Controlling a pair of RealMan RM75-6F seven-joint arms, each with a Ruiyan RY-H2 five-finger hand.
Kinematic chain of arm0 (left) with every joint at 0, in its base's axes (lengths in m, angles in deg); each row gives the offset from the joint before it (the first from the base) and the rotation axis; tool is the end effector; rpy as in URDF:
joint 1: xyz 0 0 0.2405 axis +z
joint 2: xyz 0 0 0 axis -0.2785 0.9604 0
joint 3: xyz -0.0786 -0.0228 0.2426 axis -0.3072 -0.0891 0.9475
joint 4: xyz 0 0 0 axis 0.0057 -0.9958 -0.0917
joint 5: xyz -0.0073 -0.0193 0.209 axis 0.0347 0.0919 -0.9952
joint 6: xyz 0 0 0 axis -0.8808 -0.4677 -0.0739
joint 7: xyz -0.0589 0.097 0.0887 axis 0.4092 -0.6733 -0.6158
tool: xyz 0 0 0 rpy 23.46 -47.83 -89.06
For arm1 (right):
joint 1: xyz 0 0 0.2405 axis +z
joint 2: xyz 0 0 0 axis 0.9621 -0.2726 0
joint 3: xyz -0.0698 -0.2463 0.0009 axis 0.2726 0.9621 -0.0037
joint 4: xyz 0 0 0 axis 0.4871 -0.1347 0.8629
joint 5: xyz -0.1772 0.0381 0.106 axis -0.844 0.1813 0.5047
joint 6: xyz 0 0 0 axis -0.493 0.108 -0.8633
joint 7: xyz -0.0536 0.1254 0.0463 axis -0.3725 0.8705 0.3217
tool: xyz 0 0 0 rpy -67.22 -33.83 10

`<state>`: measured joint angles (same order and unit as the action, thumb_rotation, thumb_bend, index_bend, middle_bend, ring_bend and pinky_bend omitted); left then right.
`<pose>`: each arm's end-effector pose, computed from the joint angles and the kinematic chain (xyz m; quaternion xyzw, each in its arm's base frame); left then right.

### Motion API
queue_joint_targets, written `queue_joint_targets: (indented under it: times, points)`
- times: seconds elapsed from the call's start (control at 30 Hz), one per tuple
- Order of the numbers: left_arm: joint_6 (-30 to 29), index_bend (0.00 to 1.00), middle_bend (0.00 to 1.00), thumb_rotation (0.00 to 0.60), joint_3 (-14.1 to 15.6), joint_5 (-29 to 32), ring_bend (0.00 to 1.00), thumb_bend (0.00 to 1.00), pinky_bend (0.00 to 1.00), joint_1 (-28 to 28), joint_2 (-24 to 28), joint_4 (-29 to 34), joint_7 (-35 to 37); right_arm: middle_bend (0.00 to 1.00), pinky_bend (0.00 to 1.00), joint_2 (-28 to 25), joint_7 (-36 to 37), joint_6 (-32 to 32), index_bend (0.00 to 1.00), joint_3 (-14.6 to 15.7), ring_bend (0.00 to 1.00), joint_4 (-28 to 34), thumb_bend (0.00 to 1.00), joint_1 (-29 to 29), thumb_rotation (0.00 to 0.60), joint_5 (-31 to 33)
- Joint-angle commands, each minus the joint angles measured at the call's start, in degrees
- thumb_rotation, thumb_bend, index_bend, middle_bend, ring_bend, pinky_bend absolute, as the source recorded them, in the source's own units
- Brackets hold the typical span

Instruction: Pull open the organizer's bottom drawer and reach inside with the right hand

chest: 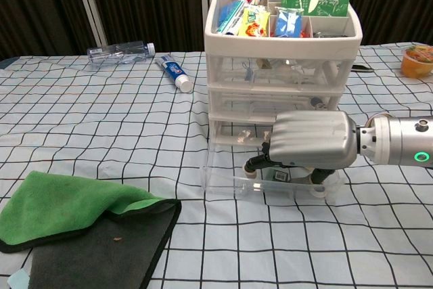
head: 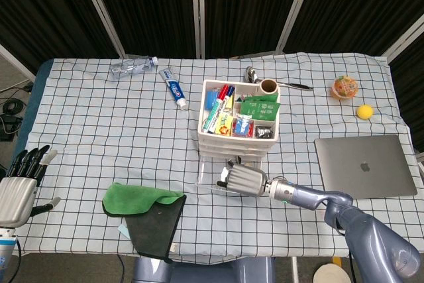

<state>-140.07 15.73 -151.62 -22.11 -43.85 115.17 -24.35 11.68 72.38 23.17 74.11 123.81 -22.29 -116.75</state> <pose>-0.2804 0.1769 0.1486 -0.6420 -0.3534 -0.3705 0.5707 -0.1702 -0.3333 -0.0614 0.9155 0.0190 0.3592 0.1800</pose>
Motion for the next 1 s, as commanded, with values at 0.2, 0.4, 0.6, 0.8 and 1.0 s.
queue_joint_targets:
  times: [0.2,0.4,0.6,0.8,1.0]
  points:
    - [-0.4,0.0,0.0,0.6,0.1,-0.1,0.0,0.0,0.0,0.2,0.2,-0.1,0.7,1.0,0.77,0.8,-0.7,-0.1,0.54,0.5,0.97,-0.1,0.0,-0.1,0.6,-0.2]
    - [-0.6,0.0,0.0,0.6,0.2,-0.3,0.0,0.0,0.0,0.3,0.4,-0.3,1.2,1.0,0.77,0.9,-1.5,0.3,0.62,0.6,0.97,0.0,0.0,-0.3,0.6,0.0]
    - [-0.8,0.0,0.0,0.6,0.2,-0.5,0.0,0.0,0.0,0.3,0.4,-0.2,1.4,1.0,0.77,0.6,-2.0,1.1,0.63,0.2,0.97,0.8,0.0,-0.2,0.6,0.2]
    - [-1.1,0.0,0.0,0.6,0.2,-0.5,0.0,0.0,0.0,0.4,0.6,-0.1,1.6,1.0,0.77,-0.2,-2.8,1.8,0.63,-0.5,0.97,1.9,0.0,0.1,0.6,0.6]
    - [-1.3,0.0,0.0,0.6,0.3,-0.7,0.0,0.0,0.0,0.5,0.8,-0.1,2.1,1.0,0.77,-2.0,-5.0,1.9,0.63,-1.1,0.97,5.1,0.0,0.7,0.6,0.8]
